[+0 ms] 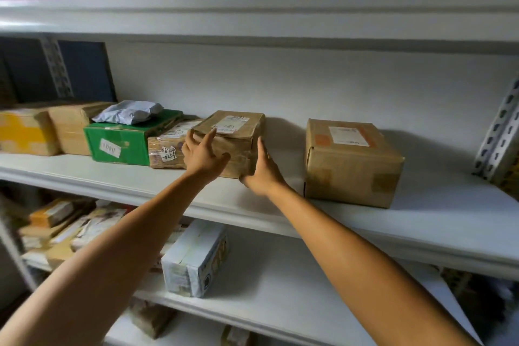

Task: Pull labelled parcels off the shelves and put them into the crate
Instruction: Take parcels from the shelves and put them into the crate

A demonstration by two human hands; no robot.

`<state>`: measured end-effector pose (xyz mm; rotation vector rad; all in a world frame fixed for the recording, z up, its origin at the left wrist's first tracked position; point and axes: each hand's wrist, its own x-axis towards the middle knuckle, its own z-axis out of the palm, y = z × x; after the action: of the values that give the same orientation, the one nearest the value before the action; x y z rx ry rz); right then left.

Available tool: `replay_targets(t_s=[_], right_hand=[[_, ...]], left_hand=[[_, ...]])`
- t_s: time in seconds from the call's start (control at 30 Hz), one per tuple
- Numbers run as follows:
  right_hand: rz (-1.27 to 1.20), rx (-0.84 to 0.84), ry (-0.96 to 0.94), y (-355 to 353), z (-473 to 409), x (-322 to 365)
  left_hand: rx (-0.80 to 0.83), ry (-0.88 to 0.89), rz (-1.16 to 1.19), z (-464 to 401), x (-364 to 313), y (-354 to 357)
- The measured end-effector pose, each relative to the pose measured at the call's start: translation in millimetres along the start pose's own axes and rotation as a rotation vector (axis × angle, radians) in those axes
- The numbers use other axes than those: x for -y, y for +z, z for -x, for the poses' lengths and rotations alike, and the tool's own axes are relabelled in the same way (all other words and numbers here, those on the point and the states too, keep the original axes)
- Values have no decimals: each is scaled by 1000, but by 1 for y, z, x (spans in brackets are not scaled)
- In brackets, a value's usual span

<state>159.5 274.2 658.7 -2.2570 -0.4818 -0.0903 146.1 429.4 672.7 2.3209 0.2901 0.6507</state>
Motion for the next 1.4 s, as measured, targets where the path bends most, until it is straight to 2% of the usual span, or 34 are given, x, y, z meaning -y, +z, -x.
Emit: replay_targets(t_s=[0.23,0.43,0.63,0.8,0.97,1.13,1.23,1.3,1.4], right_hand=[[-72,63,85,12,-3,-6],[-149,111,108,19,-4,-15],[-243,32,116,13,-1,-22],[-148,-102,112,-8,13,-16],[-153,-200,90,-22,24,-12],[-137,-373,93,-35,35,-13],[-187,-420,136,-38,39,-13],[-233,-397,172,-41,39,-13],[-380,-234,237,-39,37,-15]], left_hand=[[92,-52,224,-11,14,-5],[50,-46,341,-12,21,-19],[-22,-96,513,-7,19,-31],[-54,-89,499,0,24,-30],[-81,-119,543,12,20,-32],[7,-249,765,22,12,-45],[62,-279,806,27,14,-53],[106,-293,804,31,12,-54],[213,-330,771,35,7,-56]])
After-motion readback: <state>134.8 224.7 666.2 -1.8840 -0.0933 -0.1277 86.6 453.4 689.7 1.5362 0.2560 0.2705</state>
